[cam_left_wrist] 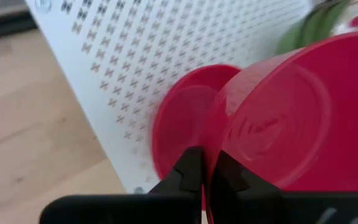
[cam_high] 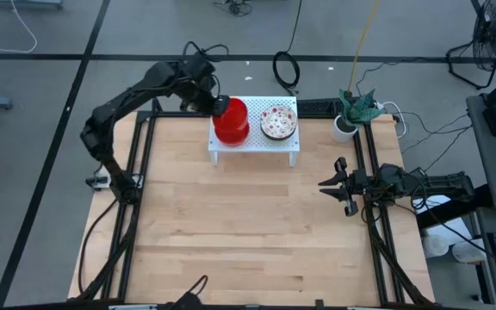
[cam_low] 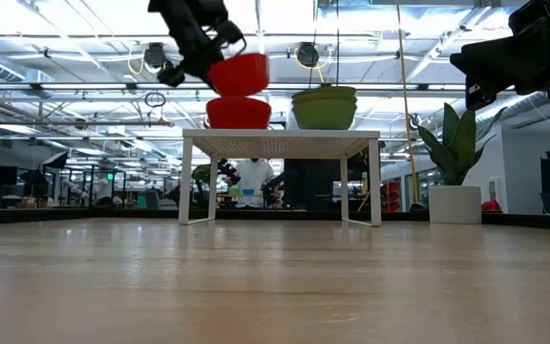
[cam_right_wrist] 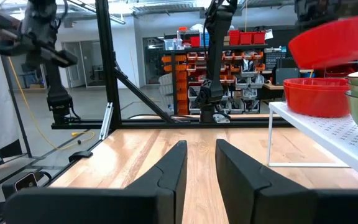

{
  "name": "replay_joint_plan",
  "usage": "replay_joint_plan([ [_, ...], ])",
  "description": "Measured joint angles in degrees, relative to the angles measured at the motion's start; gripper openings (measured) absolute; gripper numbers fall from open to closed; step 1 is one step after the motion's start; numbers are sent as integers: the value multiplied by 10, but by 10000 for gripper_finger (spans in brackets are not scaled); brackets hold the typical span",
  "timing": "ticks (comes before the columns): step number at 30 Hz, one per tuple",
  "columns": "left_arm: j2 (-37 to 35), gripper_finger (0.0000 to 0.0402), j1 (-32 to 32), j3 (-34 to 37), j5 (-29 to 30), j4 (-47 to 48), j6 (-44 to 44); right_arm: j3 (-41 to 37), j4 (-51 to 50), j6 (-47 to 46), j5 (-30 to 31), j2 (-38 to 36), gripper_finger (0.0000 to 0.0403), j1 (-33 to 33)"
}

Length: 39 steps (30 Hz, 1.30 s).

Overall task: Pick & Place Mini bowls
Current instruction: Stack the red bowl on the red bowl on the shelf

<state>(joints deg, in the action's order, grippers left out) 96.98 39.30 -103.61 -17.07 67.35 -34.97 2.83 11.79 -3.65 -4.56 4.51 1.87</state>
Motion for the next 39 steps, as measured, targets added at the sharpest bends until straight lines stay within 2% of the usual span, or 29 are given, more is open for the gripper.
replay_joint_plan([
  [5, 24, 17, 8, 0, -5, 29, 1, 0, 0, 0, 0, 0, 73, 0],
  [9, 35, 6, 9, 0, -4, 38, 4, 0, 0, 0, 0, 0, 73, 0],
  [14, 40, 19, 8, 0, 17, 48, 4, 0, 0, 0, 0, 0, 73, 0],
  [20, 43, 8, 5, 0, 51, 83, 1, 0, 0, 0, 0, 0, 73, 0],
  [25, 43, 27, -1, 0, 51, 80, 2, 0, 0, 0, 0, 0, 73, 0],
  [35, 43, 6, -15, 0, 36, 62, 21, 0, 0, 0, 0, 0, 73, 0],
  [39, 43, 21, -21, 0, 35, 52, 21, 0, 0, 0, 0, 0, 73, 0],
])
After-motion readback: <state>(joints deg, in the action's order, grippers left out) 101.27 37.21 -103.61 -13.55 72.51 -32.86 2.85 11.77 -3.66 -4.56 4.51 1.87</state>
